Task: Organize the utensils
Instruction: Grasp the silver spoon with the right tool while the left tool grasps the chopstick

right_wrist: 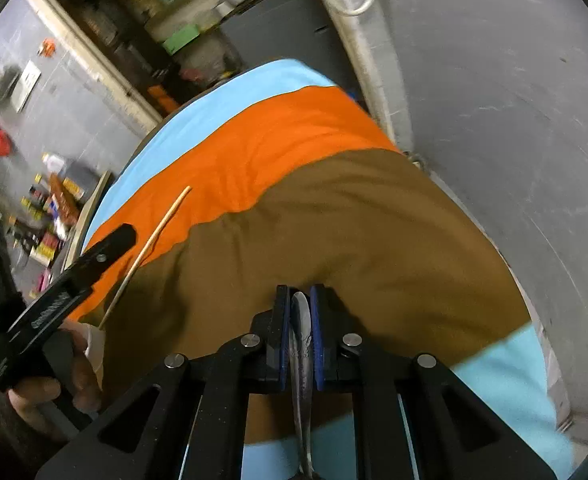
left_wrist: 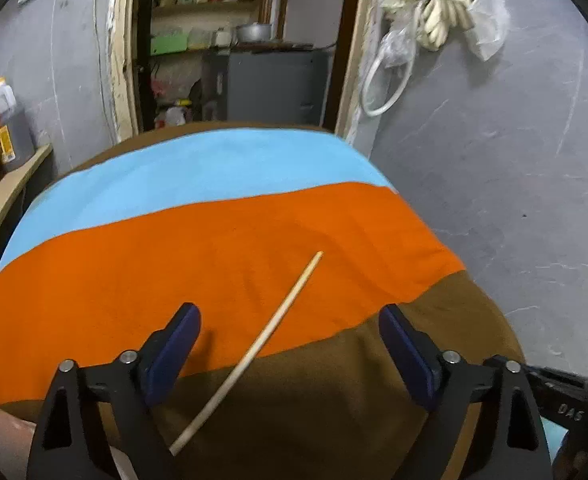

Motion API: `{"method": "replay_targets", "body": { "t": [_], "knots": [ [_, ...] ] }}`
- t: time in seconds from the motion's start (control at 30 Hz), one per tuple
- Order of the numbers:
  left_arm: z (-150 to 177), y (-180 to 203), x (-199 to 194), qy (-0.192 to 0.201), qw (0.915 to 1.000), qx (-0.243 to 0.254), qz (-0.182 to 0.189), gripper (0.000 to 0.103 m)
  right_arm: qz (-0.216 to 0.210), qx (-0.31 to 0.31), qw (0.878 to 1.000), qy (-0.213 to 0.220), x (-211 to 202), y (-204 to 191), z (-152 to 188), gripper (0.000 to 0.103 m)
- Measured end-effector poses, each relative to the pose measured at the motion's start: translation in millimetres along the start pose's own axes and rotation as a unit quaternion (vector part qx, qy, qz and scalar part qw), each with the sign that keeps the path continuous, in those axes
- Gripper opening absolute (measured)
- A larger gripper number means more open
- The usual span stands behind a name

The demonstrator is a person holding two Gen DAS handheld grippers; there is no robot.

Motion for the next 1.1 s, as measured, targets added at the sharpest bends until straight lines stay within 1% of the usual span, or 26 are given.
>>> {"method": "replay_targets", "body": {
  "t": [0.17, 0.23, 0.3, 0.37, 0.43, 0.47, 0.53, 0.57, 0.63, 0.67, 0.73, 0.87, 0.93, 1.0, 1.1],
  "knots": [
    [1.3, -11.8, 15.2, -0.029, 0.9994, -0.012, -0.014, 0.077, -0.015, -0.044, 0.999, -0.019, -3.3, -5.7, 0.6, 0.009],
    [3.2, -16.2, 20.5, -0.039, 0.9989, -0.018, -0.018, 0.072, -0.018, -0.055, 0.998, -0.021, -2.3, -6.8, 1.0, 0.01],
    [6.7, -19.4, 26.0, -0.051, 0.9982, -0.026, -0.019, 0.063, -0.019, -0.069, 0.997, -0.025, -3.6, -9.0, 1.5, 0.01],
    [9.2, -21.2, 29.1, -0.059, 0.9976, -0.026, -0.024, 0.06, -0.019, -0.085, 0.996, -0.03, -4.1, -9.5, 2.3, 0.011],
    [9.9, -21.1, 29.7, -0.065, 0.9973, -0.022, -0.029, 0.048, -0.022, -0.096, 0.994, -0.038, -3.9, -8.9, 3.3, 0.011],
    [10.4, -20.8, 30.1, -0.069, 0.997, -0.02, -0.03, 0.045, -0.026, -0.098, 0.994, -0.042, -4.6, -8.8, 3.7, 0.012],
    [11.9, -20.6, 29.9, -0.075, 0.9965, -0.023, -0.029, 0.032, -0.032, -0.1, 0.993, -0.052, -4.4, -3.9, 3.1, 0.012],
    [12.4, -19.9, 29.7, -0.079, 0.9962, -0.026, -0.026, 0.029, -0.035, -0.101, 0.993, -0.058, -4.6, -3.1, 3.2, 0.012],
    [12.4, -19.1, 30.7, -0.086, 0.9956, -0.028, -0.022, 0.018, -0.038, -0.105, 0.991, -0.071, -2.8, -2.0, 2.7, 0.012],
    [12.5, -16.8, 31.4, -0.09, 0.9953, -0.03, -0.019, 0.016, -0.041, -0.105, 0.991, -0.077, -1.3, -0.8, 1.7, 0.012],
    [12.4, -13.3, 33.2, -0.097, 0.9946, -0.032, -0.018, 0.009, -0.046, -0.107, 0.989, -0.087, 0.9, -3.1, 1.1, 0.012],
    [14.7, -2.2, 30.8, -0.115, 0.9927, -0.034, -0.015, 0.005, -0.053, -0.12, 0.987, -0.095, 3.2, -9.3, 1.8, 0.011],
    [15.8, 1.4, 28.3, -0.121, 0.9917, -0.041, -0.013, 0.005, -0.054, -0.125, 0.986, -0.097, 5.1, -12.0, 1.6, 0.01],
    [18.8, 4.5, 24.5, -0.129, 0.9902, -0.053, -0.011, 0.005, -0.054, -0.132, 0.985, -0.098, 5.6, -15.4, -0.9, 0.01],
    [28.1, 8.4, 16.9, -0.137, 0.9868, -0.086, -0.001, 0.005, -0.056, -0.138, 0.984, -0.1, 4.8, -18.1, -2.3, 0.009]
  ]
}}
Point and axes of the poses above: each gripper's, at about its wrist camera, not at the fingertips, and x roughly the way its jaws point, y to its right, z to its underside, the point moved 7 cm from there along x, roughly the way its jaws point, and after that the axes turned 14 degrees about z, right-handed, at the moved point
